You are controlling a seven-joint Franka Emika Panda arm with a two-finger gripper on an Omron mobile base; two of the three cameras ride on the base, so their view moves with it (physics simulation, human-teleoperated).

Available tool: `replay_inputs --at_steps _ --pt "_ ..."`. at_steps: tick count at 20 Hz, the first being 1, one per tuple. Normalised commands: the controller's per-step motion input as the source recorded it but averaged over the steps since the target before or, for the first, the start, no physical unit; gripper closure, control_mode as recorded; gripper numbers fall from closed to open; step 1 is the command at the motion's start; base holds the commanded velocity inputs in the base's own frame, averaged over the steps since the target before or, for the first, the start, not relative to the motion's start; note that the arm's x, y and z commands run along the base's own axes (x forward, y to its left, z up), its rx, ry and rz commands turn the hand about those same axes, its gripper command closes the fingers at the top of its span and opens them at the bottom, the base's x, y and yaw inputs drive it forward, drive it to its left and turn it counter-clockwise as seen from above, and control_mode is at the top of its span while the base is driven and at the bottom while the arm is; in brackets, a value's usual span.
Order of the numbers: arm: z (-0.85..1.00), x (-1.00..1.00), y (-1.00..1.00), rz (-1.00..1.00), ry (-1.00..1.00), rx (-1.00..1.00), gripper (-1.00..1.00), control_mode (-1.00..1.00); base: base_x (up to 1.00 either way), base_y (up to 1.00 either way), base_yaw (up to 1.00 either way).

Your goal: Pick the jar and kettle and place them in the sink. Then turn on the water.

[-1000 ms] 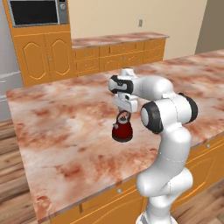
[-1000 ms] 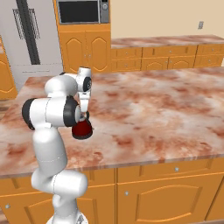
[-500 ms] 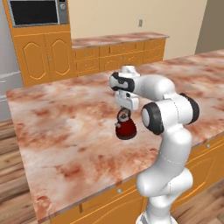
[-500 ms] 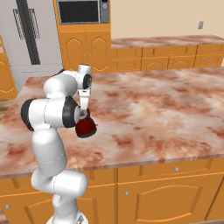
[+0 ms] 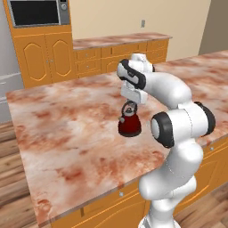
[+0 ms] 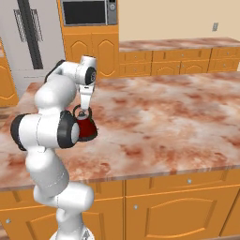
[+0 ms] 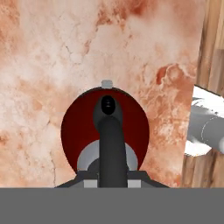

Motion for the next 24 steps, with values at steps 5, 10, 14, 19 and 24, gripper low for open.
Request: replay_inputs --at_steps 5,10,14,19,24 --pt "0.76 -0.62 -0.13 -0.04 -0.07 0.09 1.0 -1.0 0.0 0.0 0.0" --pt "0.81 -0.76 -0.07 0.0 -0.06 0.05 1.0 -1.0 0.0 0.0 0.0" --pt "0.43 -0.53 -0.04 0.0 -0.04 0.01 1.0 -1.0 0.0 0.0 0.0" --pt "0.0 -0.05 0.0 0.0 -0.01 0.0 1.0 -1.0 0.0 0.0 0.0" --pt "0.0 0.0 0.0 0.0 0.0 0.0 1.0 -1.0 0.0 0.0 0.0"
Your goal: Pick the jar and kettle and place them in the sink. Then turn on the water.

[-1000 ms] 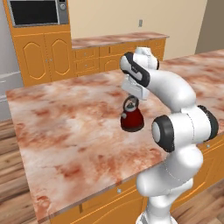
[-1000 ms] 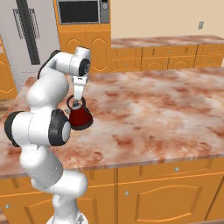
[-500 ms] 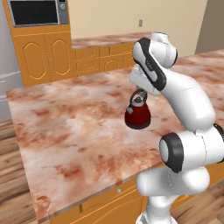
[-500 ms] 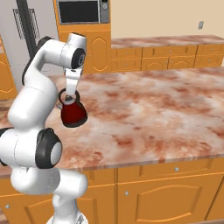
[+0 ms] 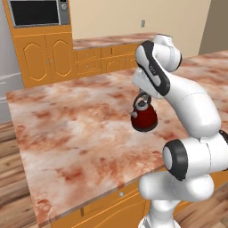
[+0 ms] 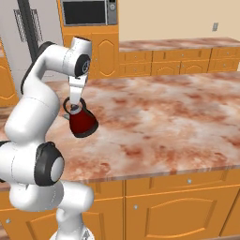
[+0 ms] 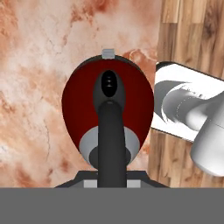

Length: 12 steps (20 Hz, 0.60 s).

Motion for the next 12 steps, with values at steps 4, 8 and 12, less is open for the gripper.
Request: replay_inputs --at_steps 4,8,12 --pt "0.0 0.0 0.0 0.0 0.0 0.0 1.0 -1.0 0.0 0.0 0.0" --pt "0.0 0.0 0.0 0.0 0.0 0.0 1.0 1.0 -0.16 0.08 0.08" --pt "0.0 0.0 0.0 0.0 0.0 0.0 1.0 1.0 -0.85 0.2 0.26"
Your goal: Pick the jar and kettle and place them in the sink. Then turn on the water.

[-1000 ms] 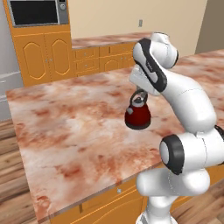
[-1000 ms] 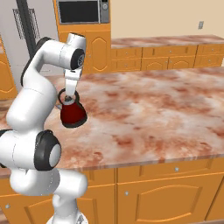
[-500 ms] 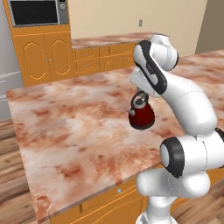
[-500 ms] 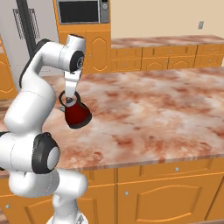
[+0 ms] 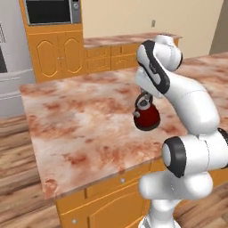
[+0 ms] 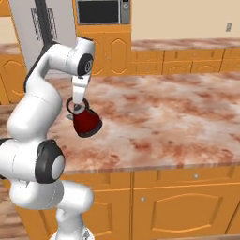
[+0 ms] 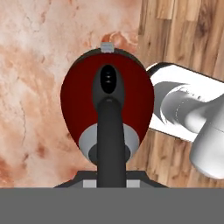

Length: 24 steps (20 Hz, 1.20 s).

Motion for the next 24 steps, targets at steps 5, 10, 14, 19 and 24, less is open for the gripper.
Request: replay_inputs --at_steps 5,10,14,19,24 --pt "0.0 0.0 0.0 0.0 0.0 0.0 1.0 1.0 -0.96 0.12 0.26" --pt "0.0 0.0 0.0 0.0 0.0 0.0 1.0 1.0 -0.96 0.25 0.58" --pt "0.0 0.0 0.0 0.0 0.0 0.0 1.0 1.0 -0.29 0.31 0.87" --pt "0.0 0.0 0.0 0.0 0.0 0.0 1.0 1.0 -0.03 0.35 0.94" --pt "0.0 0.0 0.0 0.0 0.0 0.0 1.0 1.0 -0.03 0.3 0.94"
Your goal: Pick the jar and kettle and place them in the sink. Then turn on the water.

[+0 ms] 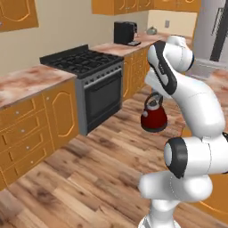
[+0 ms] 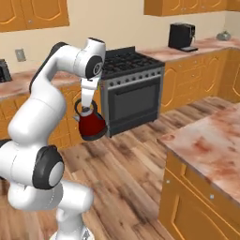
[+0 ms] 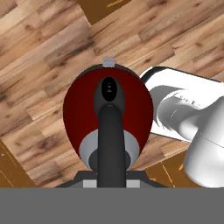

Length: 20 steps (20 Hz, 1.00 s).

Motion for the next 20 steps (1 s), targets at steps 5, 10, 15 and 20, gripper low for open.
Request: replay_inputs --at_steps 5,10,15,20 --pt "0.0 0.0 0.0 0.0 0.0 0.0 1.0 1.0 -0.08 0.27 0.91" --pt "0.0 0.0 0.0 0.0 0.0 0.0 1.0 1.0 -0.05 0.27 0.93" --pt "0.0 0.0 0.0 0.0 0.0 0.0 1.0 1.0 0.0 0.18 0.97" --pt "0.0 0.0 0.0 0.0 0.0 0.0 1.0 1.0 -0.03 0.14 0.99"
